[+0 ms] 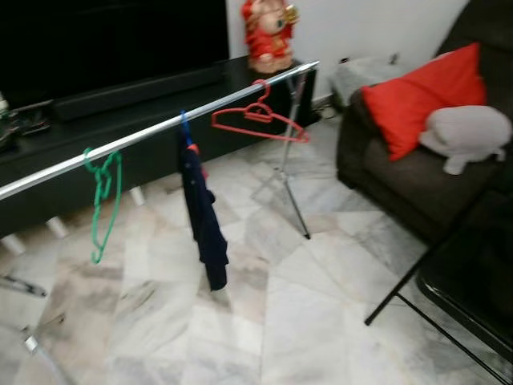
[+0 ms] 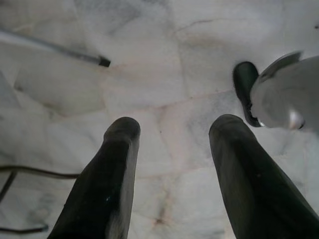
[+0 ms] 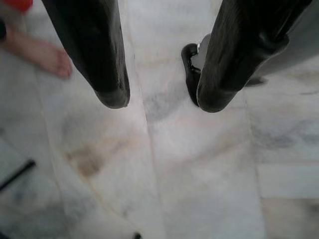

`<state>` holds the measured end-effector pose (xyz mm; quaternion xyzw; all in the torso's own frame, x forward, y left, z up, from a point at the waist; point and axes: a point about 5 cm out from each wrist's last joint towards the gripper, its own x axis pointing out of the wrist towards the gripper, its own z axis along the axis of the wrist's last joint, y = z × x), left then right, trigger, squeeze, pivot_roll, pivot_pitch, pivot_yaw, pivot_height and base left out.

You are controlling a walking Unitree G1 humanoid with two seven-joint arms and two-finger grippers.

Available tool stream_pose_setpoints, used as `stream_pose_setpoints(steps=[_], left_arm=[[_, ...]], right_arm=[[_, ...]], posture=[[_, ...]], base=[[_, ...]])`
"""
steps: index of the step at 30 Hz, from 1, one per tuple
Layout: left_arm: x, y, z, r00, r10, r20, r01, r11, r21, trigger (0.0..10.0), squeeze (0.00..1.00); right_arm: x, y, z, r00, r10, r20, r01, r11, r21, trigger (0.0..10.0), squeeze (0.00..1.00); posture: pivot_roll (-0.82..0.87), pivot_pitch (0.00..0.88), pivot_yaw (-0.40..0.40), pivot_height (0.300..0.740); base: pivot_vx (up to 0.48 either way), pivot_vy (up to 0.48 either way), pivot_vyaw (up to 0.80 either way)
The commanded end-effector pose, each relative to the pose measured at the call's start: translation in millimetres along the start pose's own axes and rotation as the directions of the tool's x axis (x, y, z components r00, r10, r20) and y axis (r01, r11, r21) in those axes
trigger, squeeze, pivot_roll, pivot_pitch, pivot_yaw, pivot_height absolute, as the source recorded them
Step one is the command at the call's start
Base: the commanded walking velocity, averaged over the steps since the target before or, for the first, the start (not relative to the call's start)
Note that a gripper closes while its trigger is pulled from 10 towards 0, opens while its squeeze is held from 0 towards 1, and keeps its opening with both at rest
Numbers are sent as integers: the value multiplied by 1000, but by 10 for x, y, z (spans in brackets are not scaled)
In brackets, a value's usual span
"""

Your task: Hang hanger

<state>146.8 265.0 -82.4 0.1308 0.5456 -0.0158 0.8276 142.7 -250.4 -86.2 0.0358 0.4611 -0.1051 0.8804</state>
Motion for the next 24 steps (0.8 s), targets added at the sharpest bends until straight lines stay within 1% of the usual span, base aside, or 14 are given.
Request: stream_pose_setpoints(steps=[1,6,19,24], left_arm=[[-1,-11,-39,1000,-4,-13,4,1000,3,10000,0],[-1,-15,-34,1000,-5,3,5,999,-33,10000,0],[0,-34,-25,1000,-22,19,23,999,-39,10000,0],[-2,-30,-26,999,-24,21,25,999,-35,10000,0]], right_arm=[[-16,-60,-34,1000,-20,-10,20,1000,16,10000,0],[-16,-60,-33,1000,-21,-11,21,1000,15,10000,0],[-16,-59,-32,1000,-16,-7,16,1000,14,10000,0],[-16,-48,-20,1000,-7,10,7,1000,9,10000,0]], posture=[[-4,106,56,740],[-3,106,52,740],[-2,77,53,740],[-4,70,56,740]], base=[[0,0,-781],[0,0,-781],[0,0,-777],[49,0,0]])
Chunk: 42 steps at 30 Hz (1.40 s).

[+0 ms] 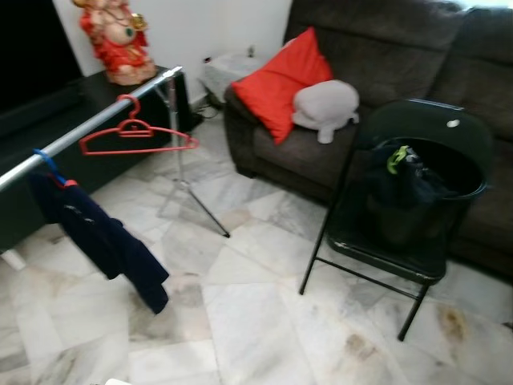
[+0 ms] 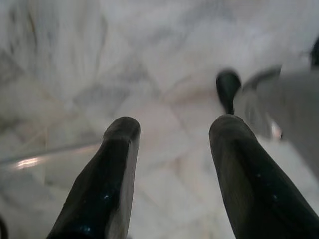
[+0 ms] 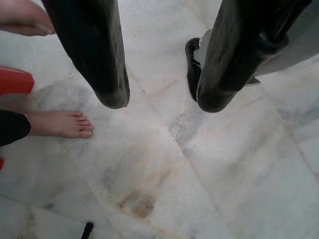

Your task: Hang hanger

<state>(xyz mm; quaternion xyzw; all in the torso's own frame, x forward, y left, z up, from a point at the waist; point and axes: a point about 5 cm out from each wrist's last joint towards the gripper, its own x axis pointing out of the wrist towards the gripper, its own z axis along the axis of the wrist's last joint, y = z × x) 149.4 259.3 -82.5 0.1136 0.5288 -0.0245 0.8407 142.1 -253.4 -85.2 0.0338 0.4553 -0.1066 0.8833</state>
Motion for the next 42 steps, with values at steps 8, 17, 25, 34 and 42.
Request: stream_pose_setpoints(steps=[8,17,25,34,42], left_arm=[[-14,24,-78,1000,1,-29,-1,1000,-8,10000,0],[-15,27,-84,1000,-1,-31,1,1000,-4,10000,0],[-15,29,-80,1000,0,-31,0,1000,-6,10000,0],[-13,24,-73,999,-4,-32,4,1000,-6,10000,0],[-11,20,-64,1000,-7,-31,7,1000,-4,10000,0]], right_arm=[[-13,-14,-42,1000,-3,-7,3,1000,6,10000,0],[-14,-12,-56,1000,-2,-16,2,1000,6,10000,0],[-12,-9,-40,1000,0,-4,0,1000,8,10000,0],[-11,-12,-24,1000,-6,9,6,1000,17,10000,0],[-10,-14,-26,1000,-9,2,9,1000,20,10000,0]], posture=[[-8,59,61,740],[-6,57,63,740],[-5,63,62,740],[-7,65,61,740],[-15,66,60,740]], base=[[305,0,0],[310,0,-665],[310,0,-544],[307,0,0],[301,0,-500]])
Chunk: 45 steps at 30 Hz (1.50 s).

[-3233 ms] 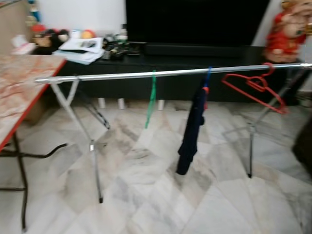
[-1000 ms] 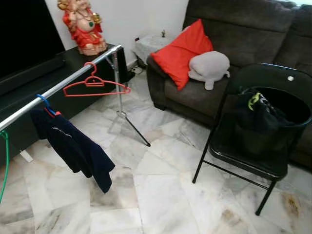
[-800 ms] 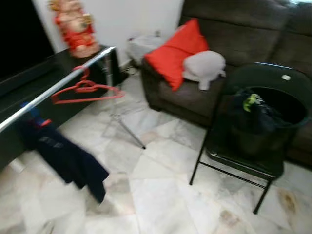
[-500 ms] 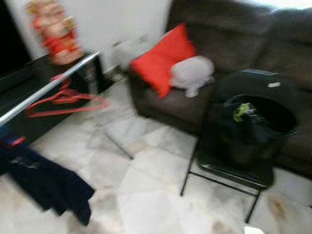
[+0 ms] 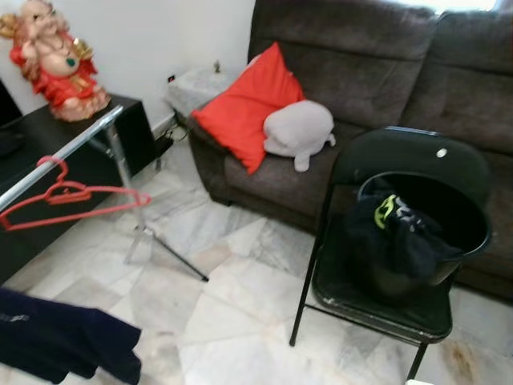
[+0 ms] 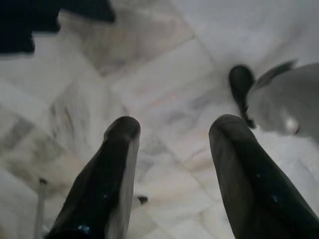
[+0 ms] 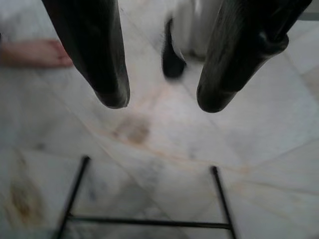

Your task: Hang hanger

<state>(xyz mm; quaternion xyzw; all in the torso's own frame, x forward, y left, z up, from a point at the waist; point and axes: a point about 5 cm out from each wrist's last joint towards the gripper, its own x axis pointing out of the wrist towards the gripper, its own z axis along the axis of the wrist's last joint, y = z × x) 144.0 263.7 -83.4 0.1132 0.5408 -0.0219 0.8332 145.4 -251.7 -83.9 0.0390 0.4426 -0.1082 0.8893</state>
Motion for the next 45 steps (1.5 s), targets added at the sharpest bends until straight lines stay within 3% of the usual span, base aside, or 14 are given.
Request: stream_pose_setpoints(steps=[1,16,24,34,35,36,38,39,40,41,45], left_arm=[[2,-12,-1,1000,-8,-2,8,1000,-1,10000,0],[8,-13,38,1000,3,6,-4,1000,26,10000,0],[11,-25,46,1000,-2,1,2,999,43,10000,0],[15,-29,71,1000,7,9,-7,1000,30,10000,0],[17,-32,78,1000,8,8,-8,1000,29,10000,0],[18,-34,81,1000,9,6,-9,1000,28,10000,0],[19,-37,82,1000,9,4,-9,1000,25,10000,0],[21,-42,81,1000,8,2,-8,1000,15,10000,0],[21,-42,81,1000,8,2,-8,1000,15,10000,0],[22,-45,73,1000,13,-3,-13,1000,2,10000,0],[20,-49,45,1000,14,-13,-14,1000,-4,10000,0]], right_arm=[[-16,-38,-55,1000,-14,-24,14,1000,5,10000,0],[-27,1,172,981,42,190,-34,999,-41,10000,0],[-55,-17,241,957,14,291,-23,999,27,10000,0],[-84,-20,339,923,18,385,-34,999,36,10000,0],[-116,107,522,854,42,518,-50,999,0,10000,0],[-296,342,896,695,83,714,4,993,-119,10000,0],[-488,508,1100,599,100,795,9,991,-131,10000,0],[-654,608,1283,526,101,844,-30,994,-101,10000,0],[-654,608,1283,526,101,844,-30,994,-101,10000,0],[-769,659,1462,462,106,880,-50,994,-93,10000,0],[-895,710,1628,396,139,908,-49,990,-130,10000,0]], posture=[[-17,66,60,740],[-82,62,54,740],[-122,64,48,740],[-108,77,19,740],[-98,77,10,740],[-92,77,6,740],[-89,76,5,740],[-77,76,-3,740],[-77,76,-3,740],[-68,75,-9,740],[-69,75,-8,740]], base=[[289,0,-800],[0,0,-53],[0,0,0],[0,0,0],[0,0,0],[0,0,0],[0,0,0],[0,0,0],[0,0,0],[0,0,0],[0,0,0]])
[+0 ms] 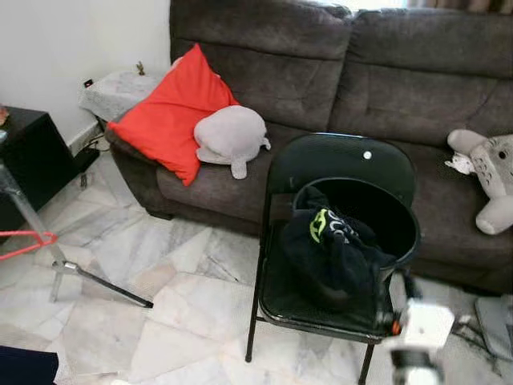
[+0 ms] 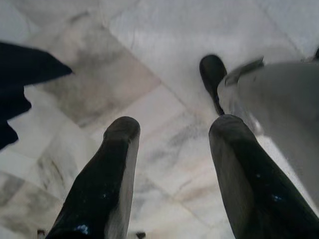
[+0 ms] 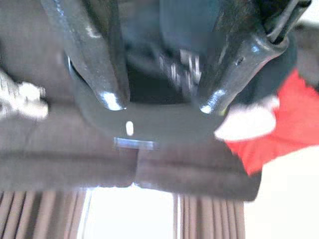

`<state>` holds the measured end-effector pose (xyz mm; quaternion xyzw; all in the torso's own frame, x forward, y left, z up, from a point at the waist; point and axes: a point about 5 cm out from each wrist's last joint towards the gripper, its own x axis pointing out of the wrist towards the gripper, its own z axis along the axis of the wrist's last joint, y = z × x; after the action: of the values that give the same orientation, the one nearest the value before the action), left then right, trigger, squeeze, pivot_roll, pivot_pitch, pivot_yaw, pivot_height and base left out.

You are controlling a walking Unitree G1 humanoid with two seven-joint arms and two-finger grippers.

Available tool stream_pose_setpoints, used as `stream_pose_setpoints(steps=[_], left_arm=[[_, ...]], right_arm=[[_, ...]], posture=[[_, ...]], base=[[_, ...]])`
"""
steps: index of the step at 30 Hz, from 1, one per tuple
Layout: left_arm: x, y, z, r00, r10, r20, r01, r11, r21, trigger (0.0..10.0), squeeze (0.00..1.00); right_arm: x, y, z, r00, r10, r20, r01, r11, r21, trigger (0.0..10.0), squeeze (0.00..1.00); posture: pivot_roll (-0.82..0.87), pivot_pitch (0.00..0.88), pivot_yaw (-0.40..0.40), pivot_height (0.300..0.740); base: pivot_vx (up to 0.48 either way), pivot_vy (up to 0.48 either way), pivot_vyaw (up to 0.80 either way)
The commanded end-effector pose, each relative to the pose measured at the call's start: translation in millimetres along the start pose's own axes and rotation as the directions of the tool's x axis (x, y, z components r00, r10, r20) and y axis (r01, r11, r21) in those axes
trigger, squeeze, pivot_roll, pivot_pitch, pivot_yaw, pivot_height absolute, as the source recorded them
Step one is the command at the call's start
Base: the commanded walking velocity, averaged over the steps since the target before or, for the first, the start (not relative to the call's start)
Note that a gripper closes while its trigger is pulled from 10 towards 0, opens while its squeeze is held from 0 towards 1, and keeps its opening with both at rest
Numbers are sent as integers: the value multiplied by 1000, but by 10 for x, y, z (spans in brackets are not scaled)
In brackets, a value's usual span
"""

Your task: Hang hanger

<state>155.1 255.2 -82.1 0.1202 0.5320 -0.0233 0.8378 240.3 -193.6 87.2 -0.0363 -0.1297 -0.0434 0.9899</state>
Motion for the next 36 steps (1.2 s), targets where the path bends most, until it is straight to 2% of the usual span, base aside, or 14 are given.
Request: stream_pose_setpoints(steps=[1,5,8,9,12,17,22,23,24,25,26,29,33,36], left_arm=[[-9,13,-81,999,6,-34,-6,1000,-16,10000,0],[-12,11,-104,999,2,-42,-2,1000,-12,10000,0],[-13,9,-114,999,-2,-47,1,1000,-8,10000,0],[-13,3,-122,999,-4,-49,4,1000,-5,10000,0],[-14,-10,-144,998,-11,-54,11,1000,3,10000,0],[-18,-4,-156,999,-11,-53,11,1000,12,10000,0],[-23,5,-174,998,-11,-54,12,1000,18,10000,0],[-23,5,-177,998,-13,-55,14,1000,21,10000,0],[-24,4,-180,998,-15,-57,17,1000,23,10000,0],[-24,4,-180,998,-15,-57,17,1000,23,10000,0],[-24,4,-181,998,-16,-57,18,1000,24,10000,0],[-24,4,-180,998,-17,-56,19,999,28,10000,0],[-23,1,-178,998,-12,-54,14,1000,24,10000,0],[-23,4,-177,999,-8,-53,8,1000,12,10000,0]], right_arm=[[-45,-12,2,1000,14,-22,-14,1000,-16,10000,0],[-191,52,103,997,16,-70,-15,1000,17,10000,0],[-295,123,69,986,81,-147,-81,997,4,10000,0],[-337,145,-31,972,105,-209,-100,994,36,10000,0],[-397,142,-288,926,150,-345,-118,987,112,10000,1000],[-277,47,-298,919,131,-373,-131,991,25,10000,1000],[-114,-14,-176,938,90,-335,-93,996,9,10000,1000],[-118,-5,-199,933,98,-347,-101,995,12,10000,306],[-124,7,-230,926,110,-362,-114,993,11,10000,86],[-124,7,-230,926,110,-362,-114,993,11,10000,86],[-127,20,-252,921,120,-370,-125,992,10,10000,0],[-132,84,-374,887,160,-433,-177,984,0,10000,0],[-14,131,-453,864,173,-474,-208,978,-23,10000,0],[162,138,-425,876,169,-453,-201,979,-23,10000,0]], posture=[[-69,75,-8,740],[-74,81,-8,740],[-86,89,-8,740],[-82,87,-7,740],[-85,84,-7,740],[-88,87,-9,740],[-103,83,-3,740],[-102,83,-1,740],[-100,83,-1,740],[-100,83,-1,740],[-97,84,1,740],[-91,85,2,740],[-73,80,-4,740],[-62,86,-8,740]], base=[[0,0,0],[0,0,0],[0,0,0],[0,0,0],[0,0,0],[0,0,0],[0,0,0],[0,0,0],[0,0,0],[0,0,0],[0,0,0],[0,0,0],[0,0,0],[0,0,0]])
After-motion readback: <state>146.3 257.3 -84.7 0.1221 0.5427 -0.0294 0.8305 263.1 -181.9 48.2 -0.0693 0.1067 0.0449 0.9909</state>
